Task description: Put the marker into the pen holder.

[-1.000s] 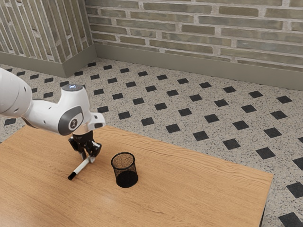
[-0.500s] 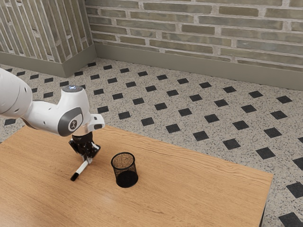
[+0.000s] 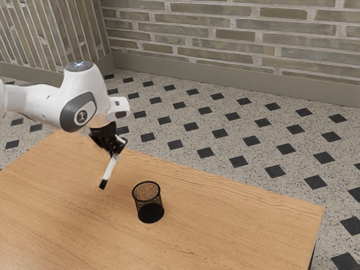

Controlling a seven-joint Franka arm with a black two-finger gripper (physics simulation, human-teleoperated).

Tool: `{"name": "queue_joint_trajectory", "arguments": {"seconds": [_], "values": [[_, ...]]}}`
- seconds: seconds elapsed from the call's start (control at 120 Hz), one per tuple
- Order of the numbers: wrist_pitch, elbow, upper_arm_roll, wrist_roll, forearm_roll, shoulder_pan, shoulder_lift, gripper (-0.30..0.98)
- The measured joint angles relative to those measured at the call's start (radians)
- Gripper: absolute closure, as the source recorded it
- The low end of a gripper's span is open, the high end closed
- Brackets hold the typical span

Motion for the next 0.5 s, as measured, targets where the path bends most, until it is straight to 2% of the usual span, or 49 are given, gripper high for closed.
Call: {"name": "queue_joint_trajectory", "arguments": {"seconds": [0.3,0.5], "values": [[-0.024,0.008,-0.017,-0.007,-0.07,-0.136,-0.058,0.75],[-0.028,0.042,-0.017,-0.011,-0.084,-0.123,-0.056,0.75]]}}
